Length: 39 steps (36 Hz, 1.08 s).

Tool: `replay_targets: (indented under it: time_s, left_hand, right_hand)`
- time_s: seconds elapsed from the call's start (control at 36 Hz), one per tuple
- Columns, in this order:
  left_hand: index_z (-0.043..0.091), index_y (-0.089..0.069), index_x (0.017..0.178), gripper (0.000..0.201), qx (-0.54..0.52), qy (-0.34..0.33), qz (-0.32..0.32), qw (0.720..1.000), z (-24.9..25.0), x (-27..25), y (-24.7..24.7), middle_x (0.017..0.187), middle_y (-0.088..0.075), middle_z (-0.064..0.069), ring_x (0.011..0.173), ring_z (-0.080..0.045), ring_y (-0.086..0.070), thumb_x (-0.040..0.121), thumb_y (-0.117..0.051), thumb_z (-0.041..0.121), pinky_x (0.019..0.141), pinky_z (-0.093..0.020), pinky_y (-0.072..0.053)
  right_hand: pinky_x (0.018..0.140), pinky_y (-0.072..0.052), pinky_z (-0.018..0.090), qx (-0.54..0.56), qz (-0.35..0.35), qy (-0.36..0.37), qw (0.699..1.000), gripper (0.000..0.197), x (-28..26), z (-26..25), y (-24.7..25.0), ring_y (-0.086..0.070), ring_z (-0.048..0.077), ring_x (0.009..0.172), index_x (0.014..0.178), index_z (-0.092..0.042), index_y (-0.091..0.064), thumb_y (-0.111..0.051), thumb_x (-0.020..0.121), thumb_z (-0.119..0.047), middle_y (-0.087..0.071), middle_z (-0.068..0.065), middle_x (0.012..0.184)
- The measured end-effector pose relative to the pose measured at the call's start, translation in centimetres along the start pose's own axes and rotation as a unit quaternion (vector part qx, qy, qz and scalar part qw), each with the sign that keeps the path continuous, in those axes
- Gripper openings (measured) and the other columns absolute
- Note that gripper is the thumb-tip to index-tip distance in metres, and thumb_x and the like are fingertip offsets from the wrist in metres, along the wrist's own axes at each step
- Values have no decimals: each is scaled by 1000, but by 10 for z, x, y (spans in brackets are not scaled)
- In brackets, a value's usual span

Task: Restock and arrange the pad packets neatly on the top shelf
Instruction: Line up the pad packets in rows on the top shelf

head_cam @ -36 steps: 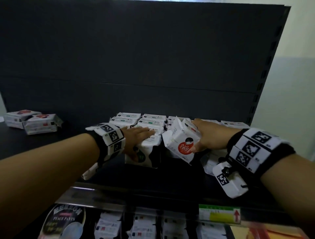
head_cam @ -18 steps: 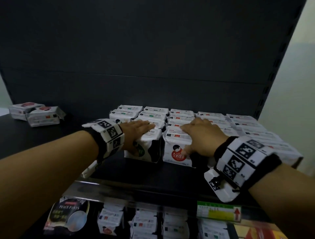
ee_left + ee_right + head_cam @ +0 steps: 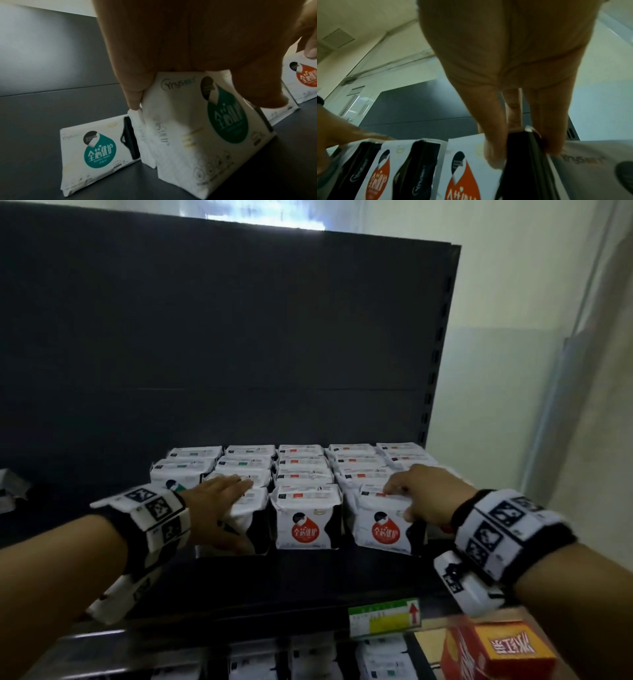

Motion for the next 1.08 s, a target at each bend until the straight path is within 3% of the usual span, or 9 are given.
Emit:
replay_targets:
  time_s: [0.22, 0.39, 0.56, 0.64, 0.75, 0.81, 0.92, 1.0, 1.08]
  left_hand:
    - [39, 16, 146, 123, 20, 17, 18, 999, 1, -3, -3, 158, 13, 9, 147, -17, 5, 58, -55, 84, 116, -42, -12]
    - [35, 16, 148, 123, 10, 25, 8, 1000, 6, -8, 1, 158, 13, 7, 147, -17, 6, 58, -53, 85, 117, -42, -11]
    - [27, 7, 150, 99, -39, 32, -5, 999, 40, -15, 26, 158, 17, 1, 147, -22, 3, 81, -48, 70, 118, -42, -7]
    - [31, 13, 149, 104, -106, 62, -20, 992, 59, -14, 34, 159, 11, -2, 147, -25, 4, 76, -45, 76, 116, -46, -8]
    - [37, 8, 149, 112, -35, 103, -11, 994, 74, 0, 23, 155, -15, -13, 141, -36, -22, 56, -21, 91, 113, -52, -23]
    - [43, 9, 147, 115, -12, 125, 4, 992, 73, 7, 16, 154, -17, -12, 139, -39, -23, 46, -9, 94, 113, -52, -22]
    - [45, 8, 147, 121, 5, 143, 20, 990, 68, 20, 8, 152, -21, -12, 138, -41, -23, 37, -2, 95, 113, -53, -20]
    - [45, 9, 146, 119, 8, 147, 27, 989, 68, 21, 6, 152, -21, -13, 138, -41, -23, 39, -1, 95, 112, -52, -21]
    - [44, 10, 146, 112, 15, 156, 34, 987, 69, 20, 4, 153, -19, -14, 139, -40, -21, 47, -4, 94, 113, -51, -19]
  right_hand:
    - [81, -45, 36, -29, 37, 20, 999, 47, 15, -20, -8, -53, 28, 103, 118, -27, -49, -49, 84, 4, -48, 8, 121]
    - [92, -42, 28, 59, 25, -5, 998, 49, 8, 12, 16, -53, 22, 116, 131, -24, -50, -56, 86, -4, -52, 5, 132]
    - [88, -37, 25, 107, 33, -116, 987, 62, -8, 79, 27, -50, 22, 122, 137, -24, -47, -74, 81, -19, -50, 5, 139]
    - [98, -35, 26, 107, -5, -116, 987, 81, -8, 87, 17, -42, 22, 133, 147, -26, -33, -77, 79, -29, -40, 1, 149]
    - [109, -31, 31, 106, -43, -94, 989, 94, -1, 80, 4, -35, 21, 139, 152, -27, -20, -77, 78, -36, -31, 0, 155]
    - [103, -36, 29, 80, -45, -82, 992, 86, 5, 75, -3, -41, 21, 134, 151, -24, -25, -75, 81, -32, -34, 1, 153]
    - [75, -49, 30, 72, -32, -89, 993, 73, 13, 74, -13, -57, 28, 105, 137, -27, -37, -77, 77, -24, -44, 11, 136]
    - [94, -48, 39, 74, -30, -83, 993, 79, 13, 77, -15, -53, 31, 116, 135, -30, -35, -79, 71, -46, -39, 10, 137]
    - [100, -44, 41, 90, -52, -81, 991, 90, 12, 75, -14, -48, 29, 122, 137, -28, -32, -70, 66, -68, -37, 10, 140]
Point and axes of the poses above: each hand's wrist, its own x-axis towards the middle knuckle, its own y-axis out of the back of the hand, z = x × y, the point moved 2 cm from there along x, towards the middle knuckle
